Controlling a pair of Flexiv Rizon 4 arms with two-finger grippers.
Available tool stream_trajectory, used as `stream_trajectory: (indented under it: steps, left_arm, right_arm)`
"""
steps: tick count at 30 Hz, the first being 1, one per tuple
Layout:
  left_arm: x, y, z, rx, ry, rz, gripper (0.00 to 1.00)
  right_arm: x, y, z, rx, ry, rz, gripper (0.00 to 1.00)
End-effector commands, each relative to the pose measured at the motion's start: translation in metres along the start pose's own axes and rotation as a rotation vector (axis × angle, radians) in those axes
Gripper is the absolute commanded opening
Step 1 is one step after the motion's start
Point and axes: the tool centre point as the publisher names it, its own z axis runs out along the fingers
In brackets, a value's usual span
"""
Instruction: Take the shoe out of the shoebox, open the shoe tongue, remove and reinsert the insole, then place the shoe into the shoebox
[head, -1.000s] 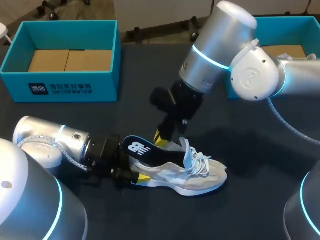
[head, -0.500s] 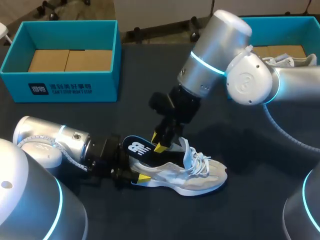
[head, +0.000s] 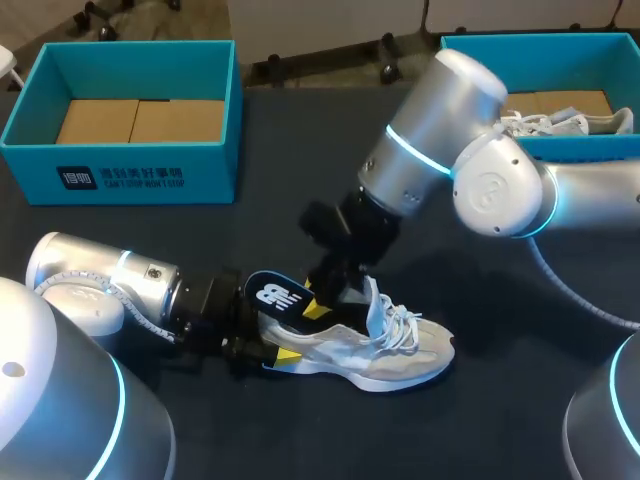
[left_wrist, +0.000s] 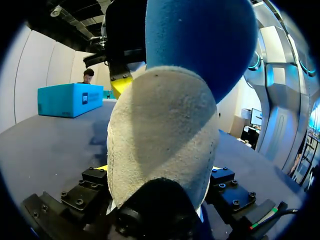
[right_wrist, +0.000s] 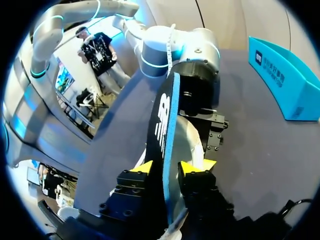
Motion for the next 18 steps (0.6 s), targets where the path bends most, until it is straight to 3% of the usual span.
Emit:
stream_trajectory:
  steps: [1,3,14,18]
  left_arm:
    - [-0.002,0.002,0.002,0.000,0.000,0.000,0.00]
    - [-0.002,0.002,0.002,0.000,0.000,0.000,0.00]
    - [-0.002,0.002,0.002,0.000,0.000,0.000,0.00]
    - [-0.002,0.002,0.002,0.000,0.000,0.000,0.00]
  right_arm:
    - [-0.003,0.000,0.006,-0.020,0.008,-0.014,0.15]
    - [-0.002,0.004,0.006,-0.019,0.012,-0.033,0.00]
    - [0.003,0.036,-0.011,-0.058,0.002,-0.221,0.00]
    - [0.008,0.054,-0.025,-0.118,0.018,-0.369,0.00]
